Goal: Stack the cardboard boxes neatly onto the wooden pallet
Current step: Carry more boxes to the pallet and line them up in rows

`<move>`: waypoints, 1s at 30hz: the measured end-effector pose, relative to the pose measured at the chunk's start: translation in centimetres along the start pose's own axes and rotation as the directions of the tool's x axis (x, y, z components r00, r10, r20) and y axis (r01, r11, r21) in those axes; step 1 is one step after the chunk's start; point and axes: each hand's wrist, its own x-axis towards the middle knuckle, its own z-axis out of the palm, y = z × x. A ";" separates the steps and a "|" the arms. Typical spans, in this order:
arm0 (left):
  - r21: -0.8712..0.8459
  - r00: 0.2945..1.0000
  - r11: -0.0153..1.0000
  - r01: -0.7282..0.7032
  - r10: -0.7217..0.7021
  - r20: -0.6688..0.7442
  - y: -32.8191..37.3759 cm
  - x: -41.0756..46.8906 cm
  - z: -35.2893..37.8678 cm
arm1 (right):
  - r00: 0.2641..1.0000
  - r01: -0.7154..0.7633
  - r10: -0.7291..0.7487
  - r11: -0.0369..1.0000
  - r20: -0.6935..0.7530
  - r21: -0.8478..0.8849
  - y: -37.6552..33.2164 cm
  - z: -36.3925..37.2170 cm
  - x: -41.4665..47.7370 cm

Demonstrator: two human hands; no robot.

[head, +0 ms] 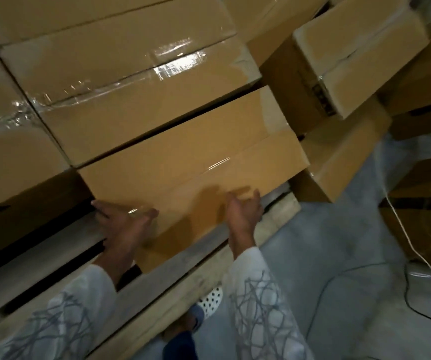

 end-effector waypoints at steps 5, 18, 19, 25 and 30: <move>0.009 0.989 0.994 0.110 -0.109 -0.102 1.6 0.8 1.7 | 0.999 0.010 -0.014 0.995 -0.043 -0.096 -2.3 -1.5 5.3; -0.028 0.959 0.989 0.145 -0.147 -0.241 4.0 -0.4 3.2 | 1.000 0.019 -0.018 1.000 -0.012 0.021 -3.4 -4.7 12.3; -0.031 0.960 0.990 0.135 -0.139 -0.242 4.0 -0.5 3.2 | 0.999 0.050 -0.050 0.999 -0.009 0.019 -3.4 -4.7 12.4; -0.043 0.954 0.991 0.130 -0.137 -0.265 4.1 -0.8 3.7 | 0.995 0.095 -0.095 0.995 0.013 0.038 -3.2 -4.1 12.5; -0.047 0.931 0.991 0.121 -0.130 -0.342 3.9 -0.5 3.2 | 0.996 0.091 -0.091 0.989 0.007 -0.117 -3.0 -3.4 11.6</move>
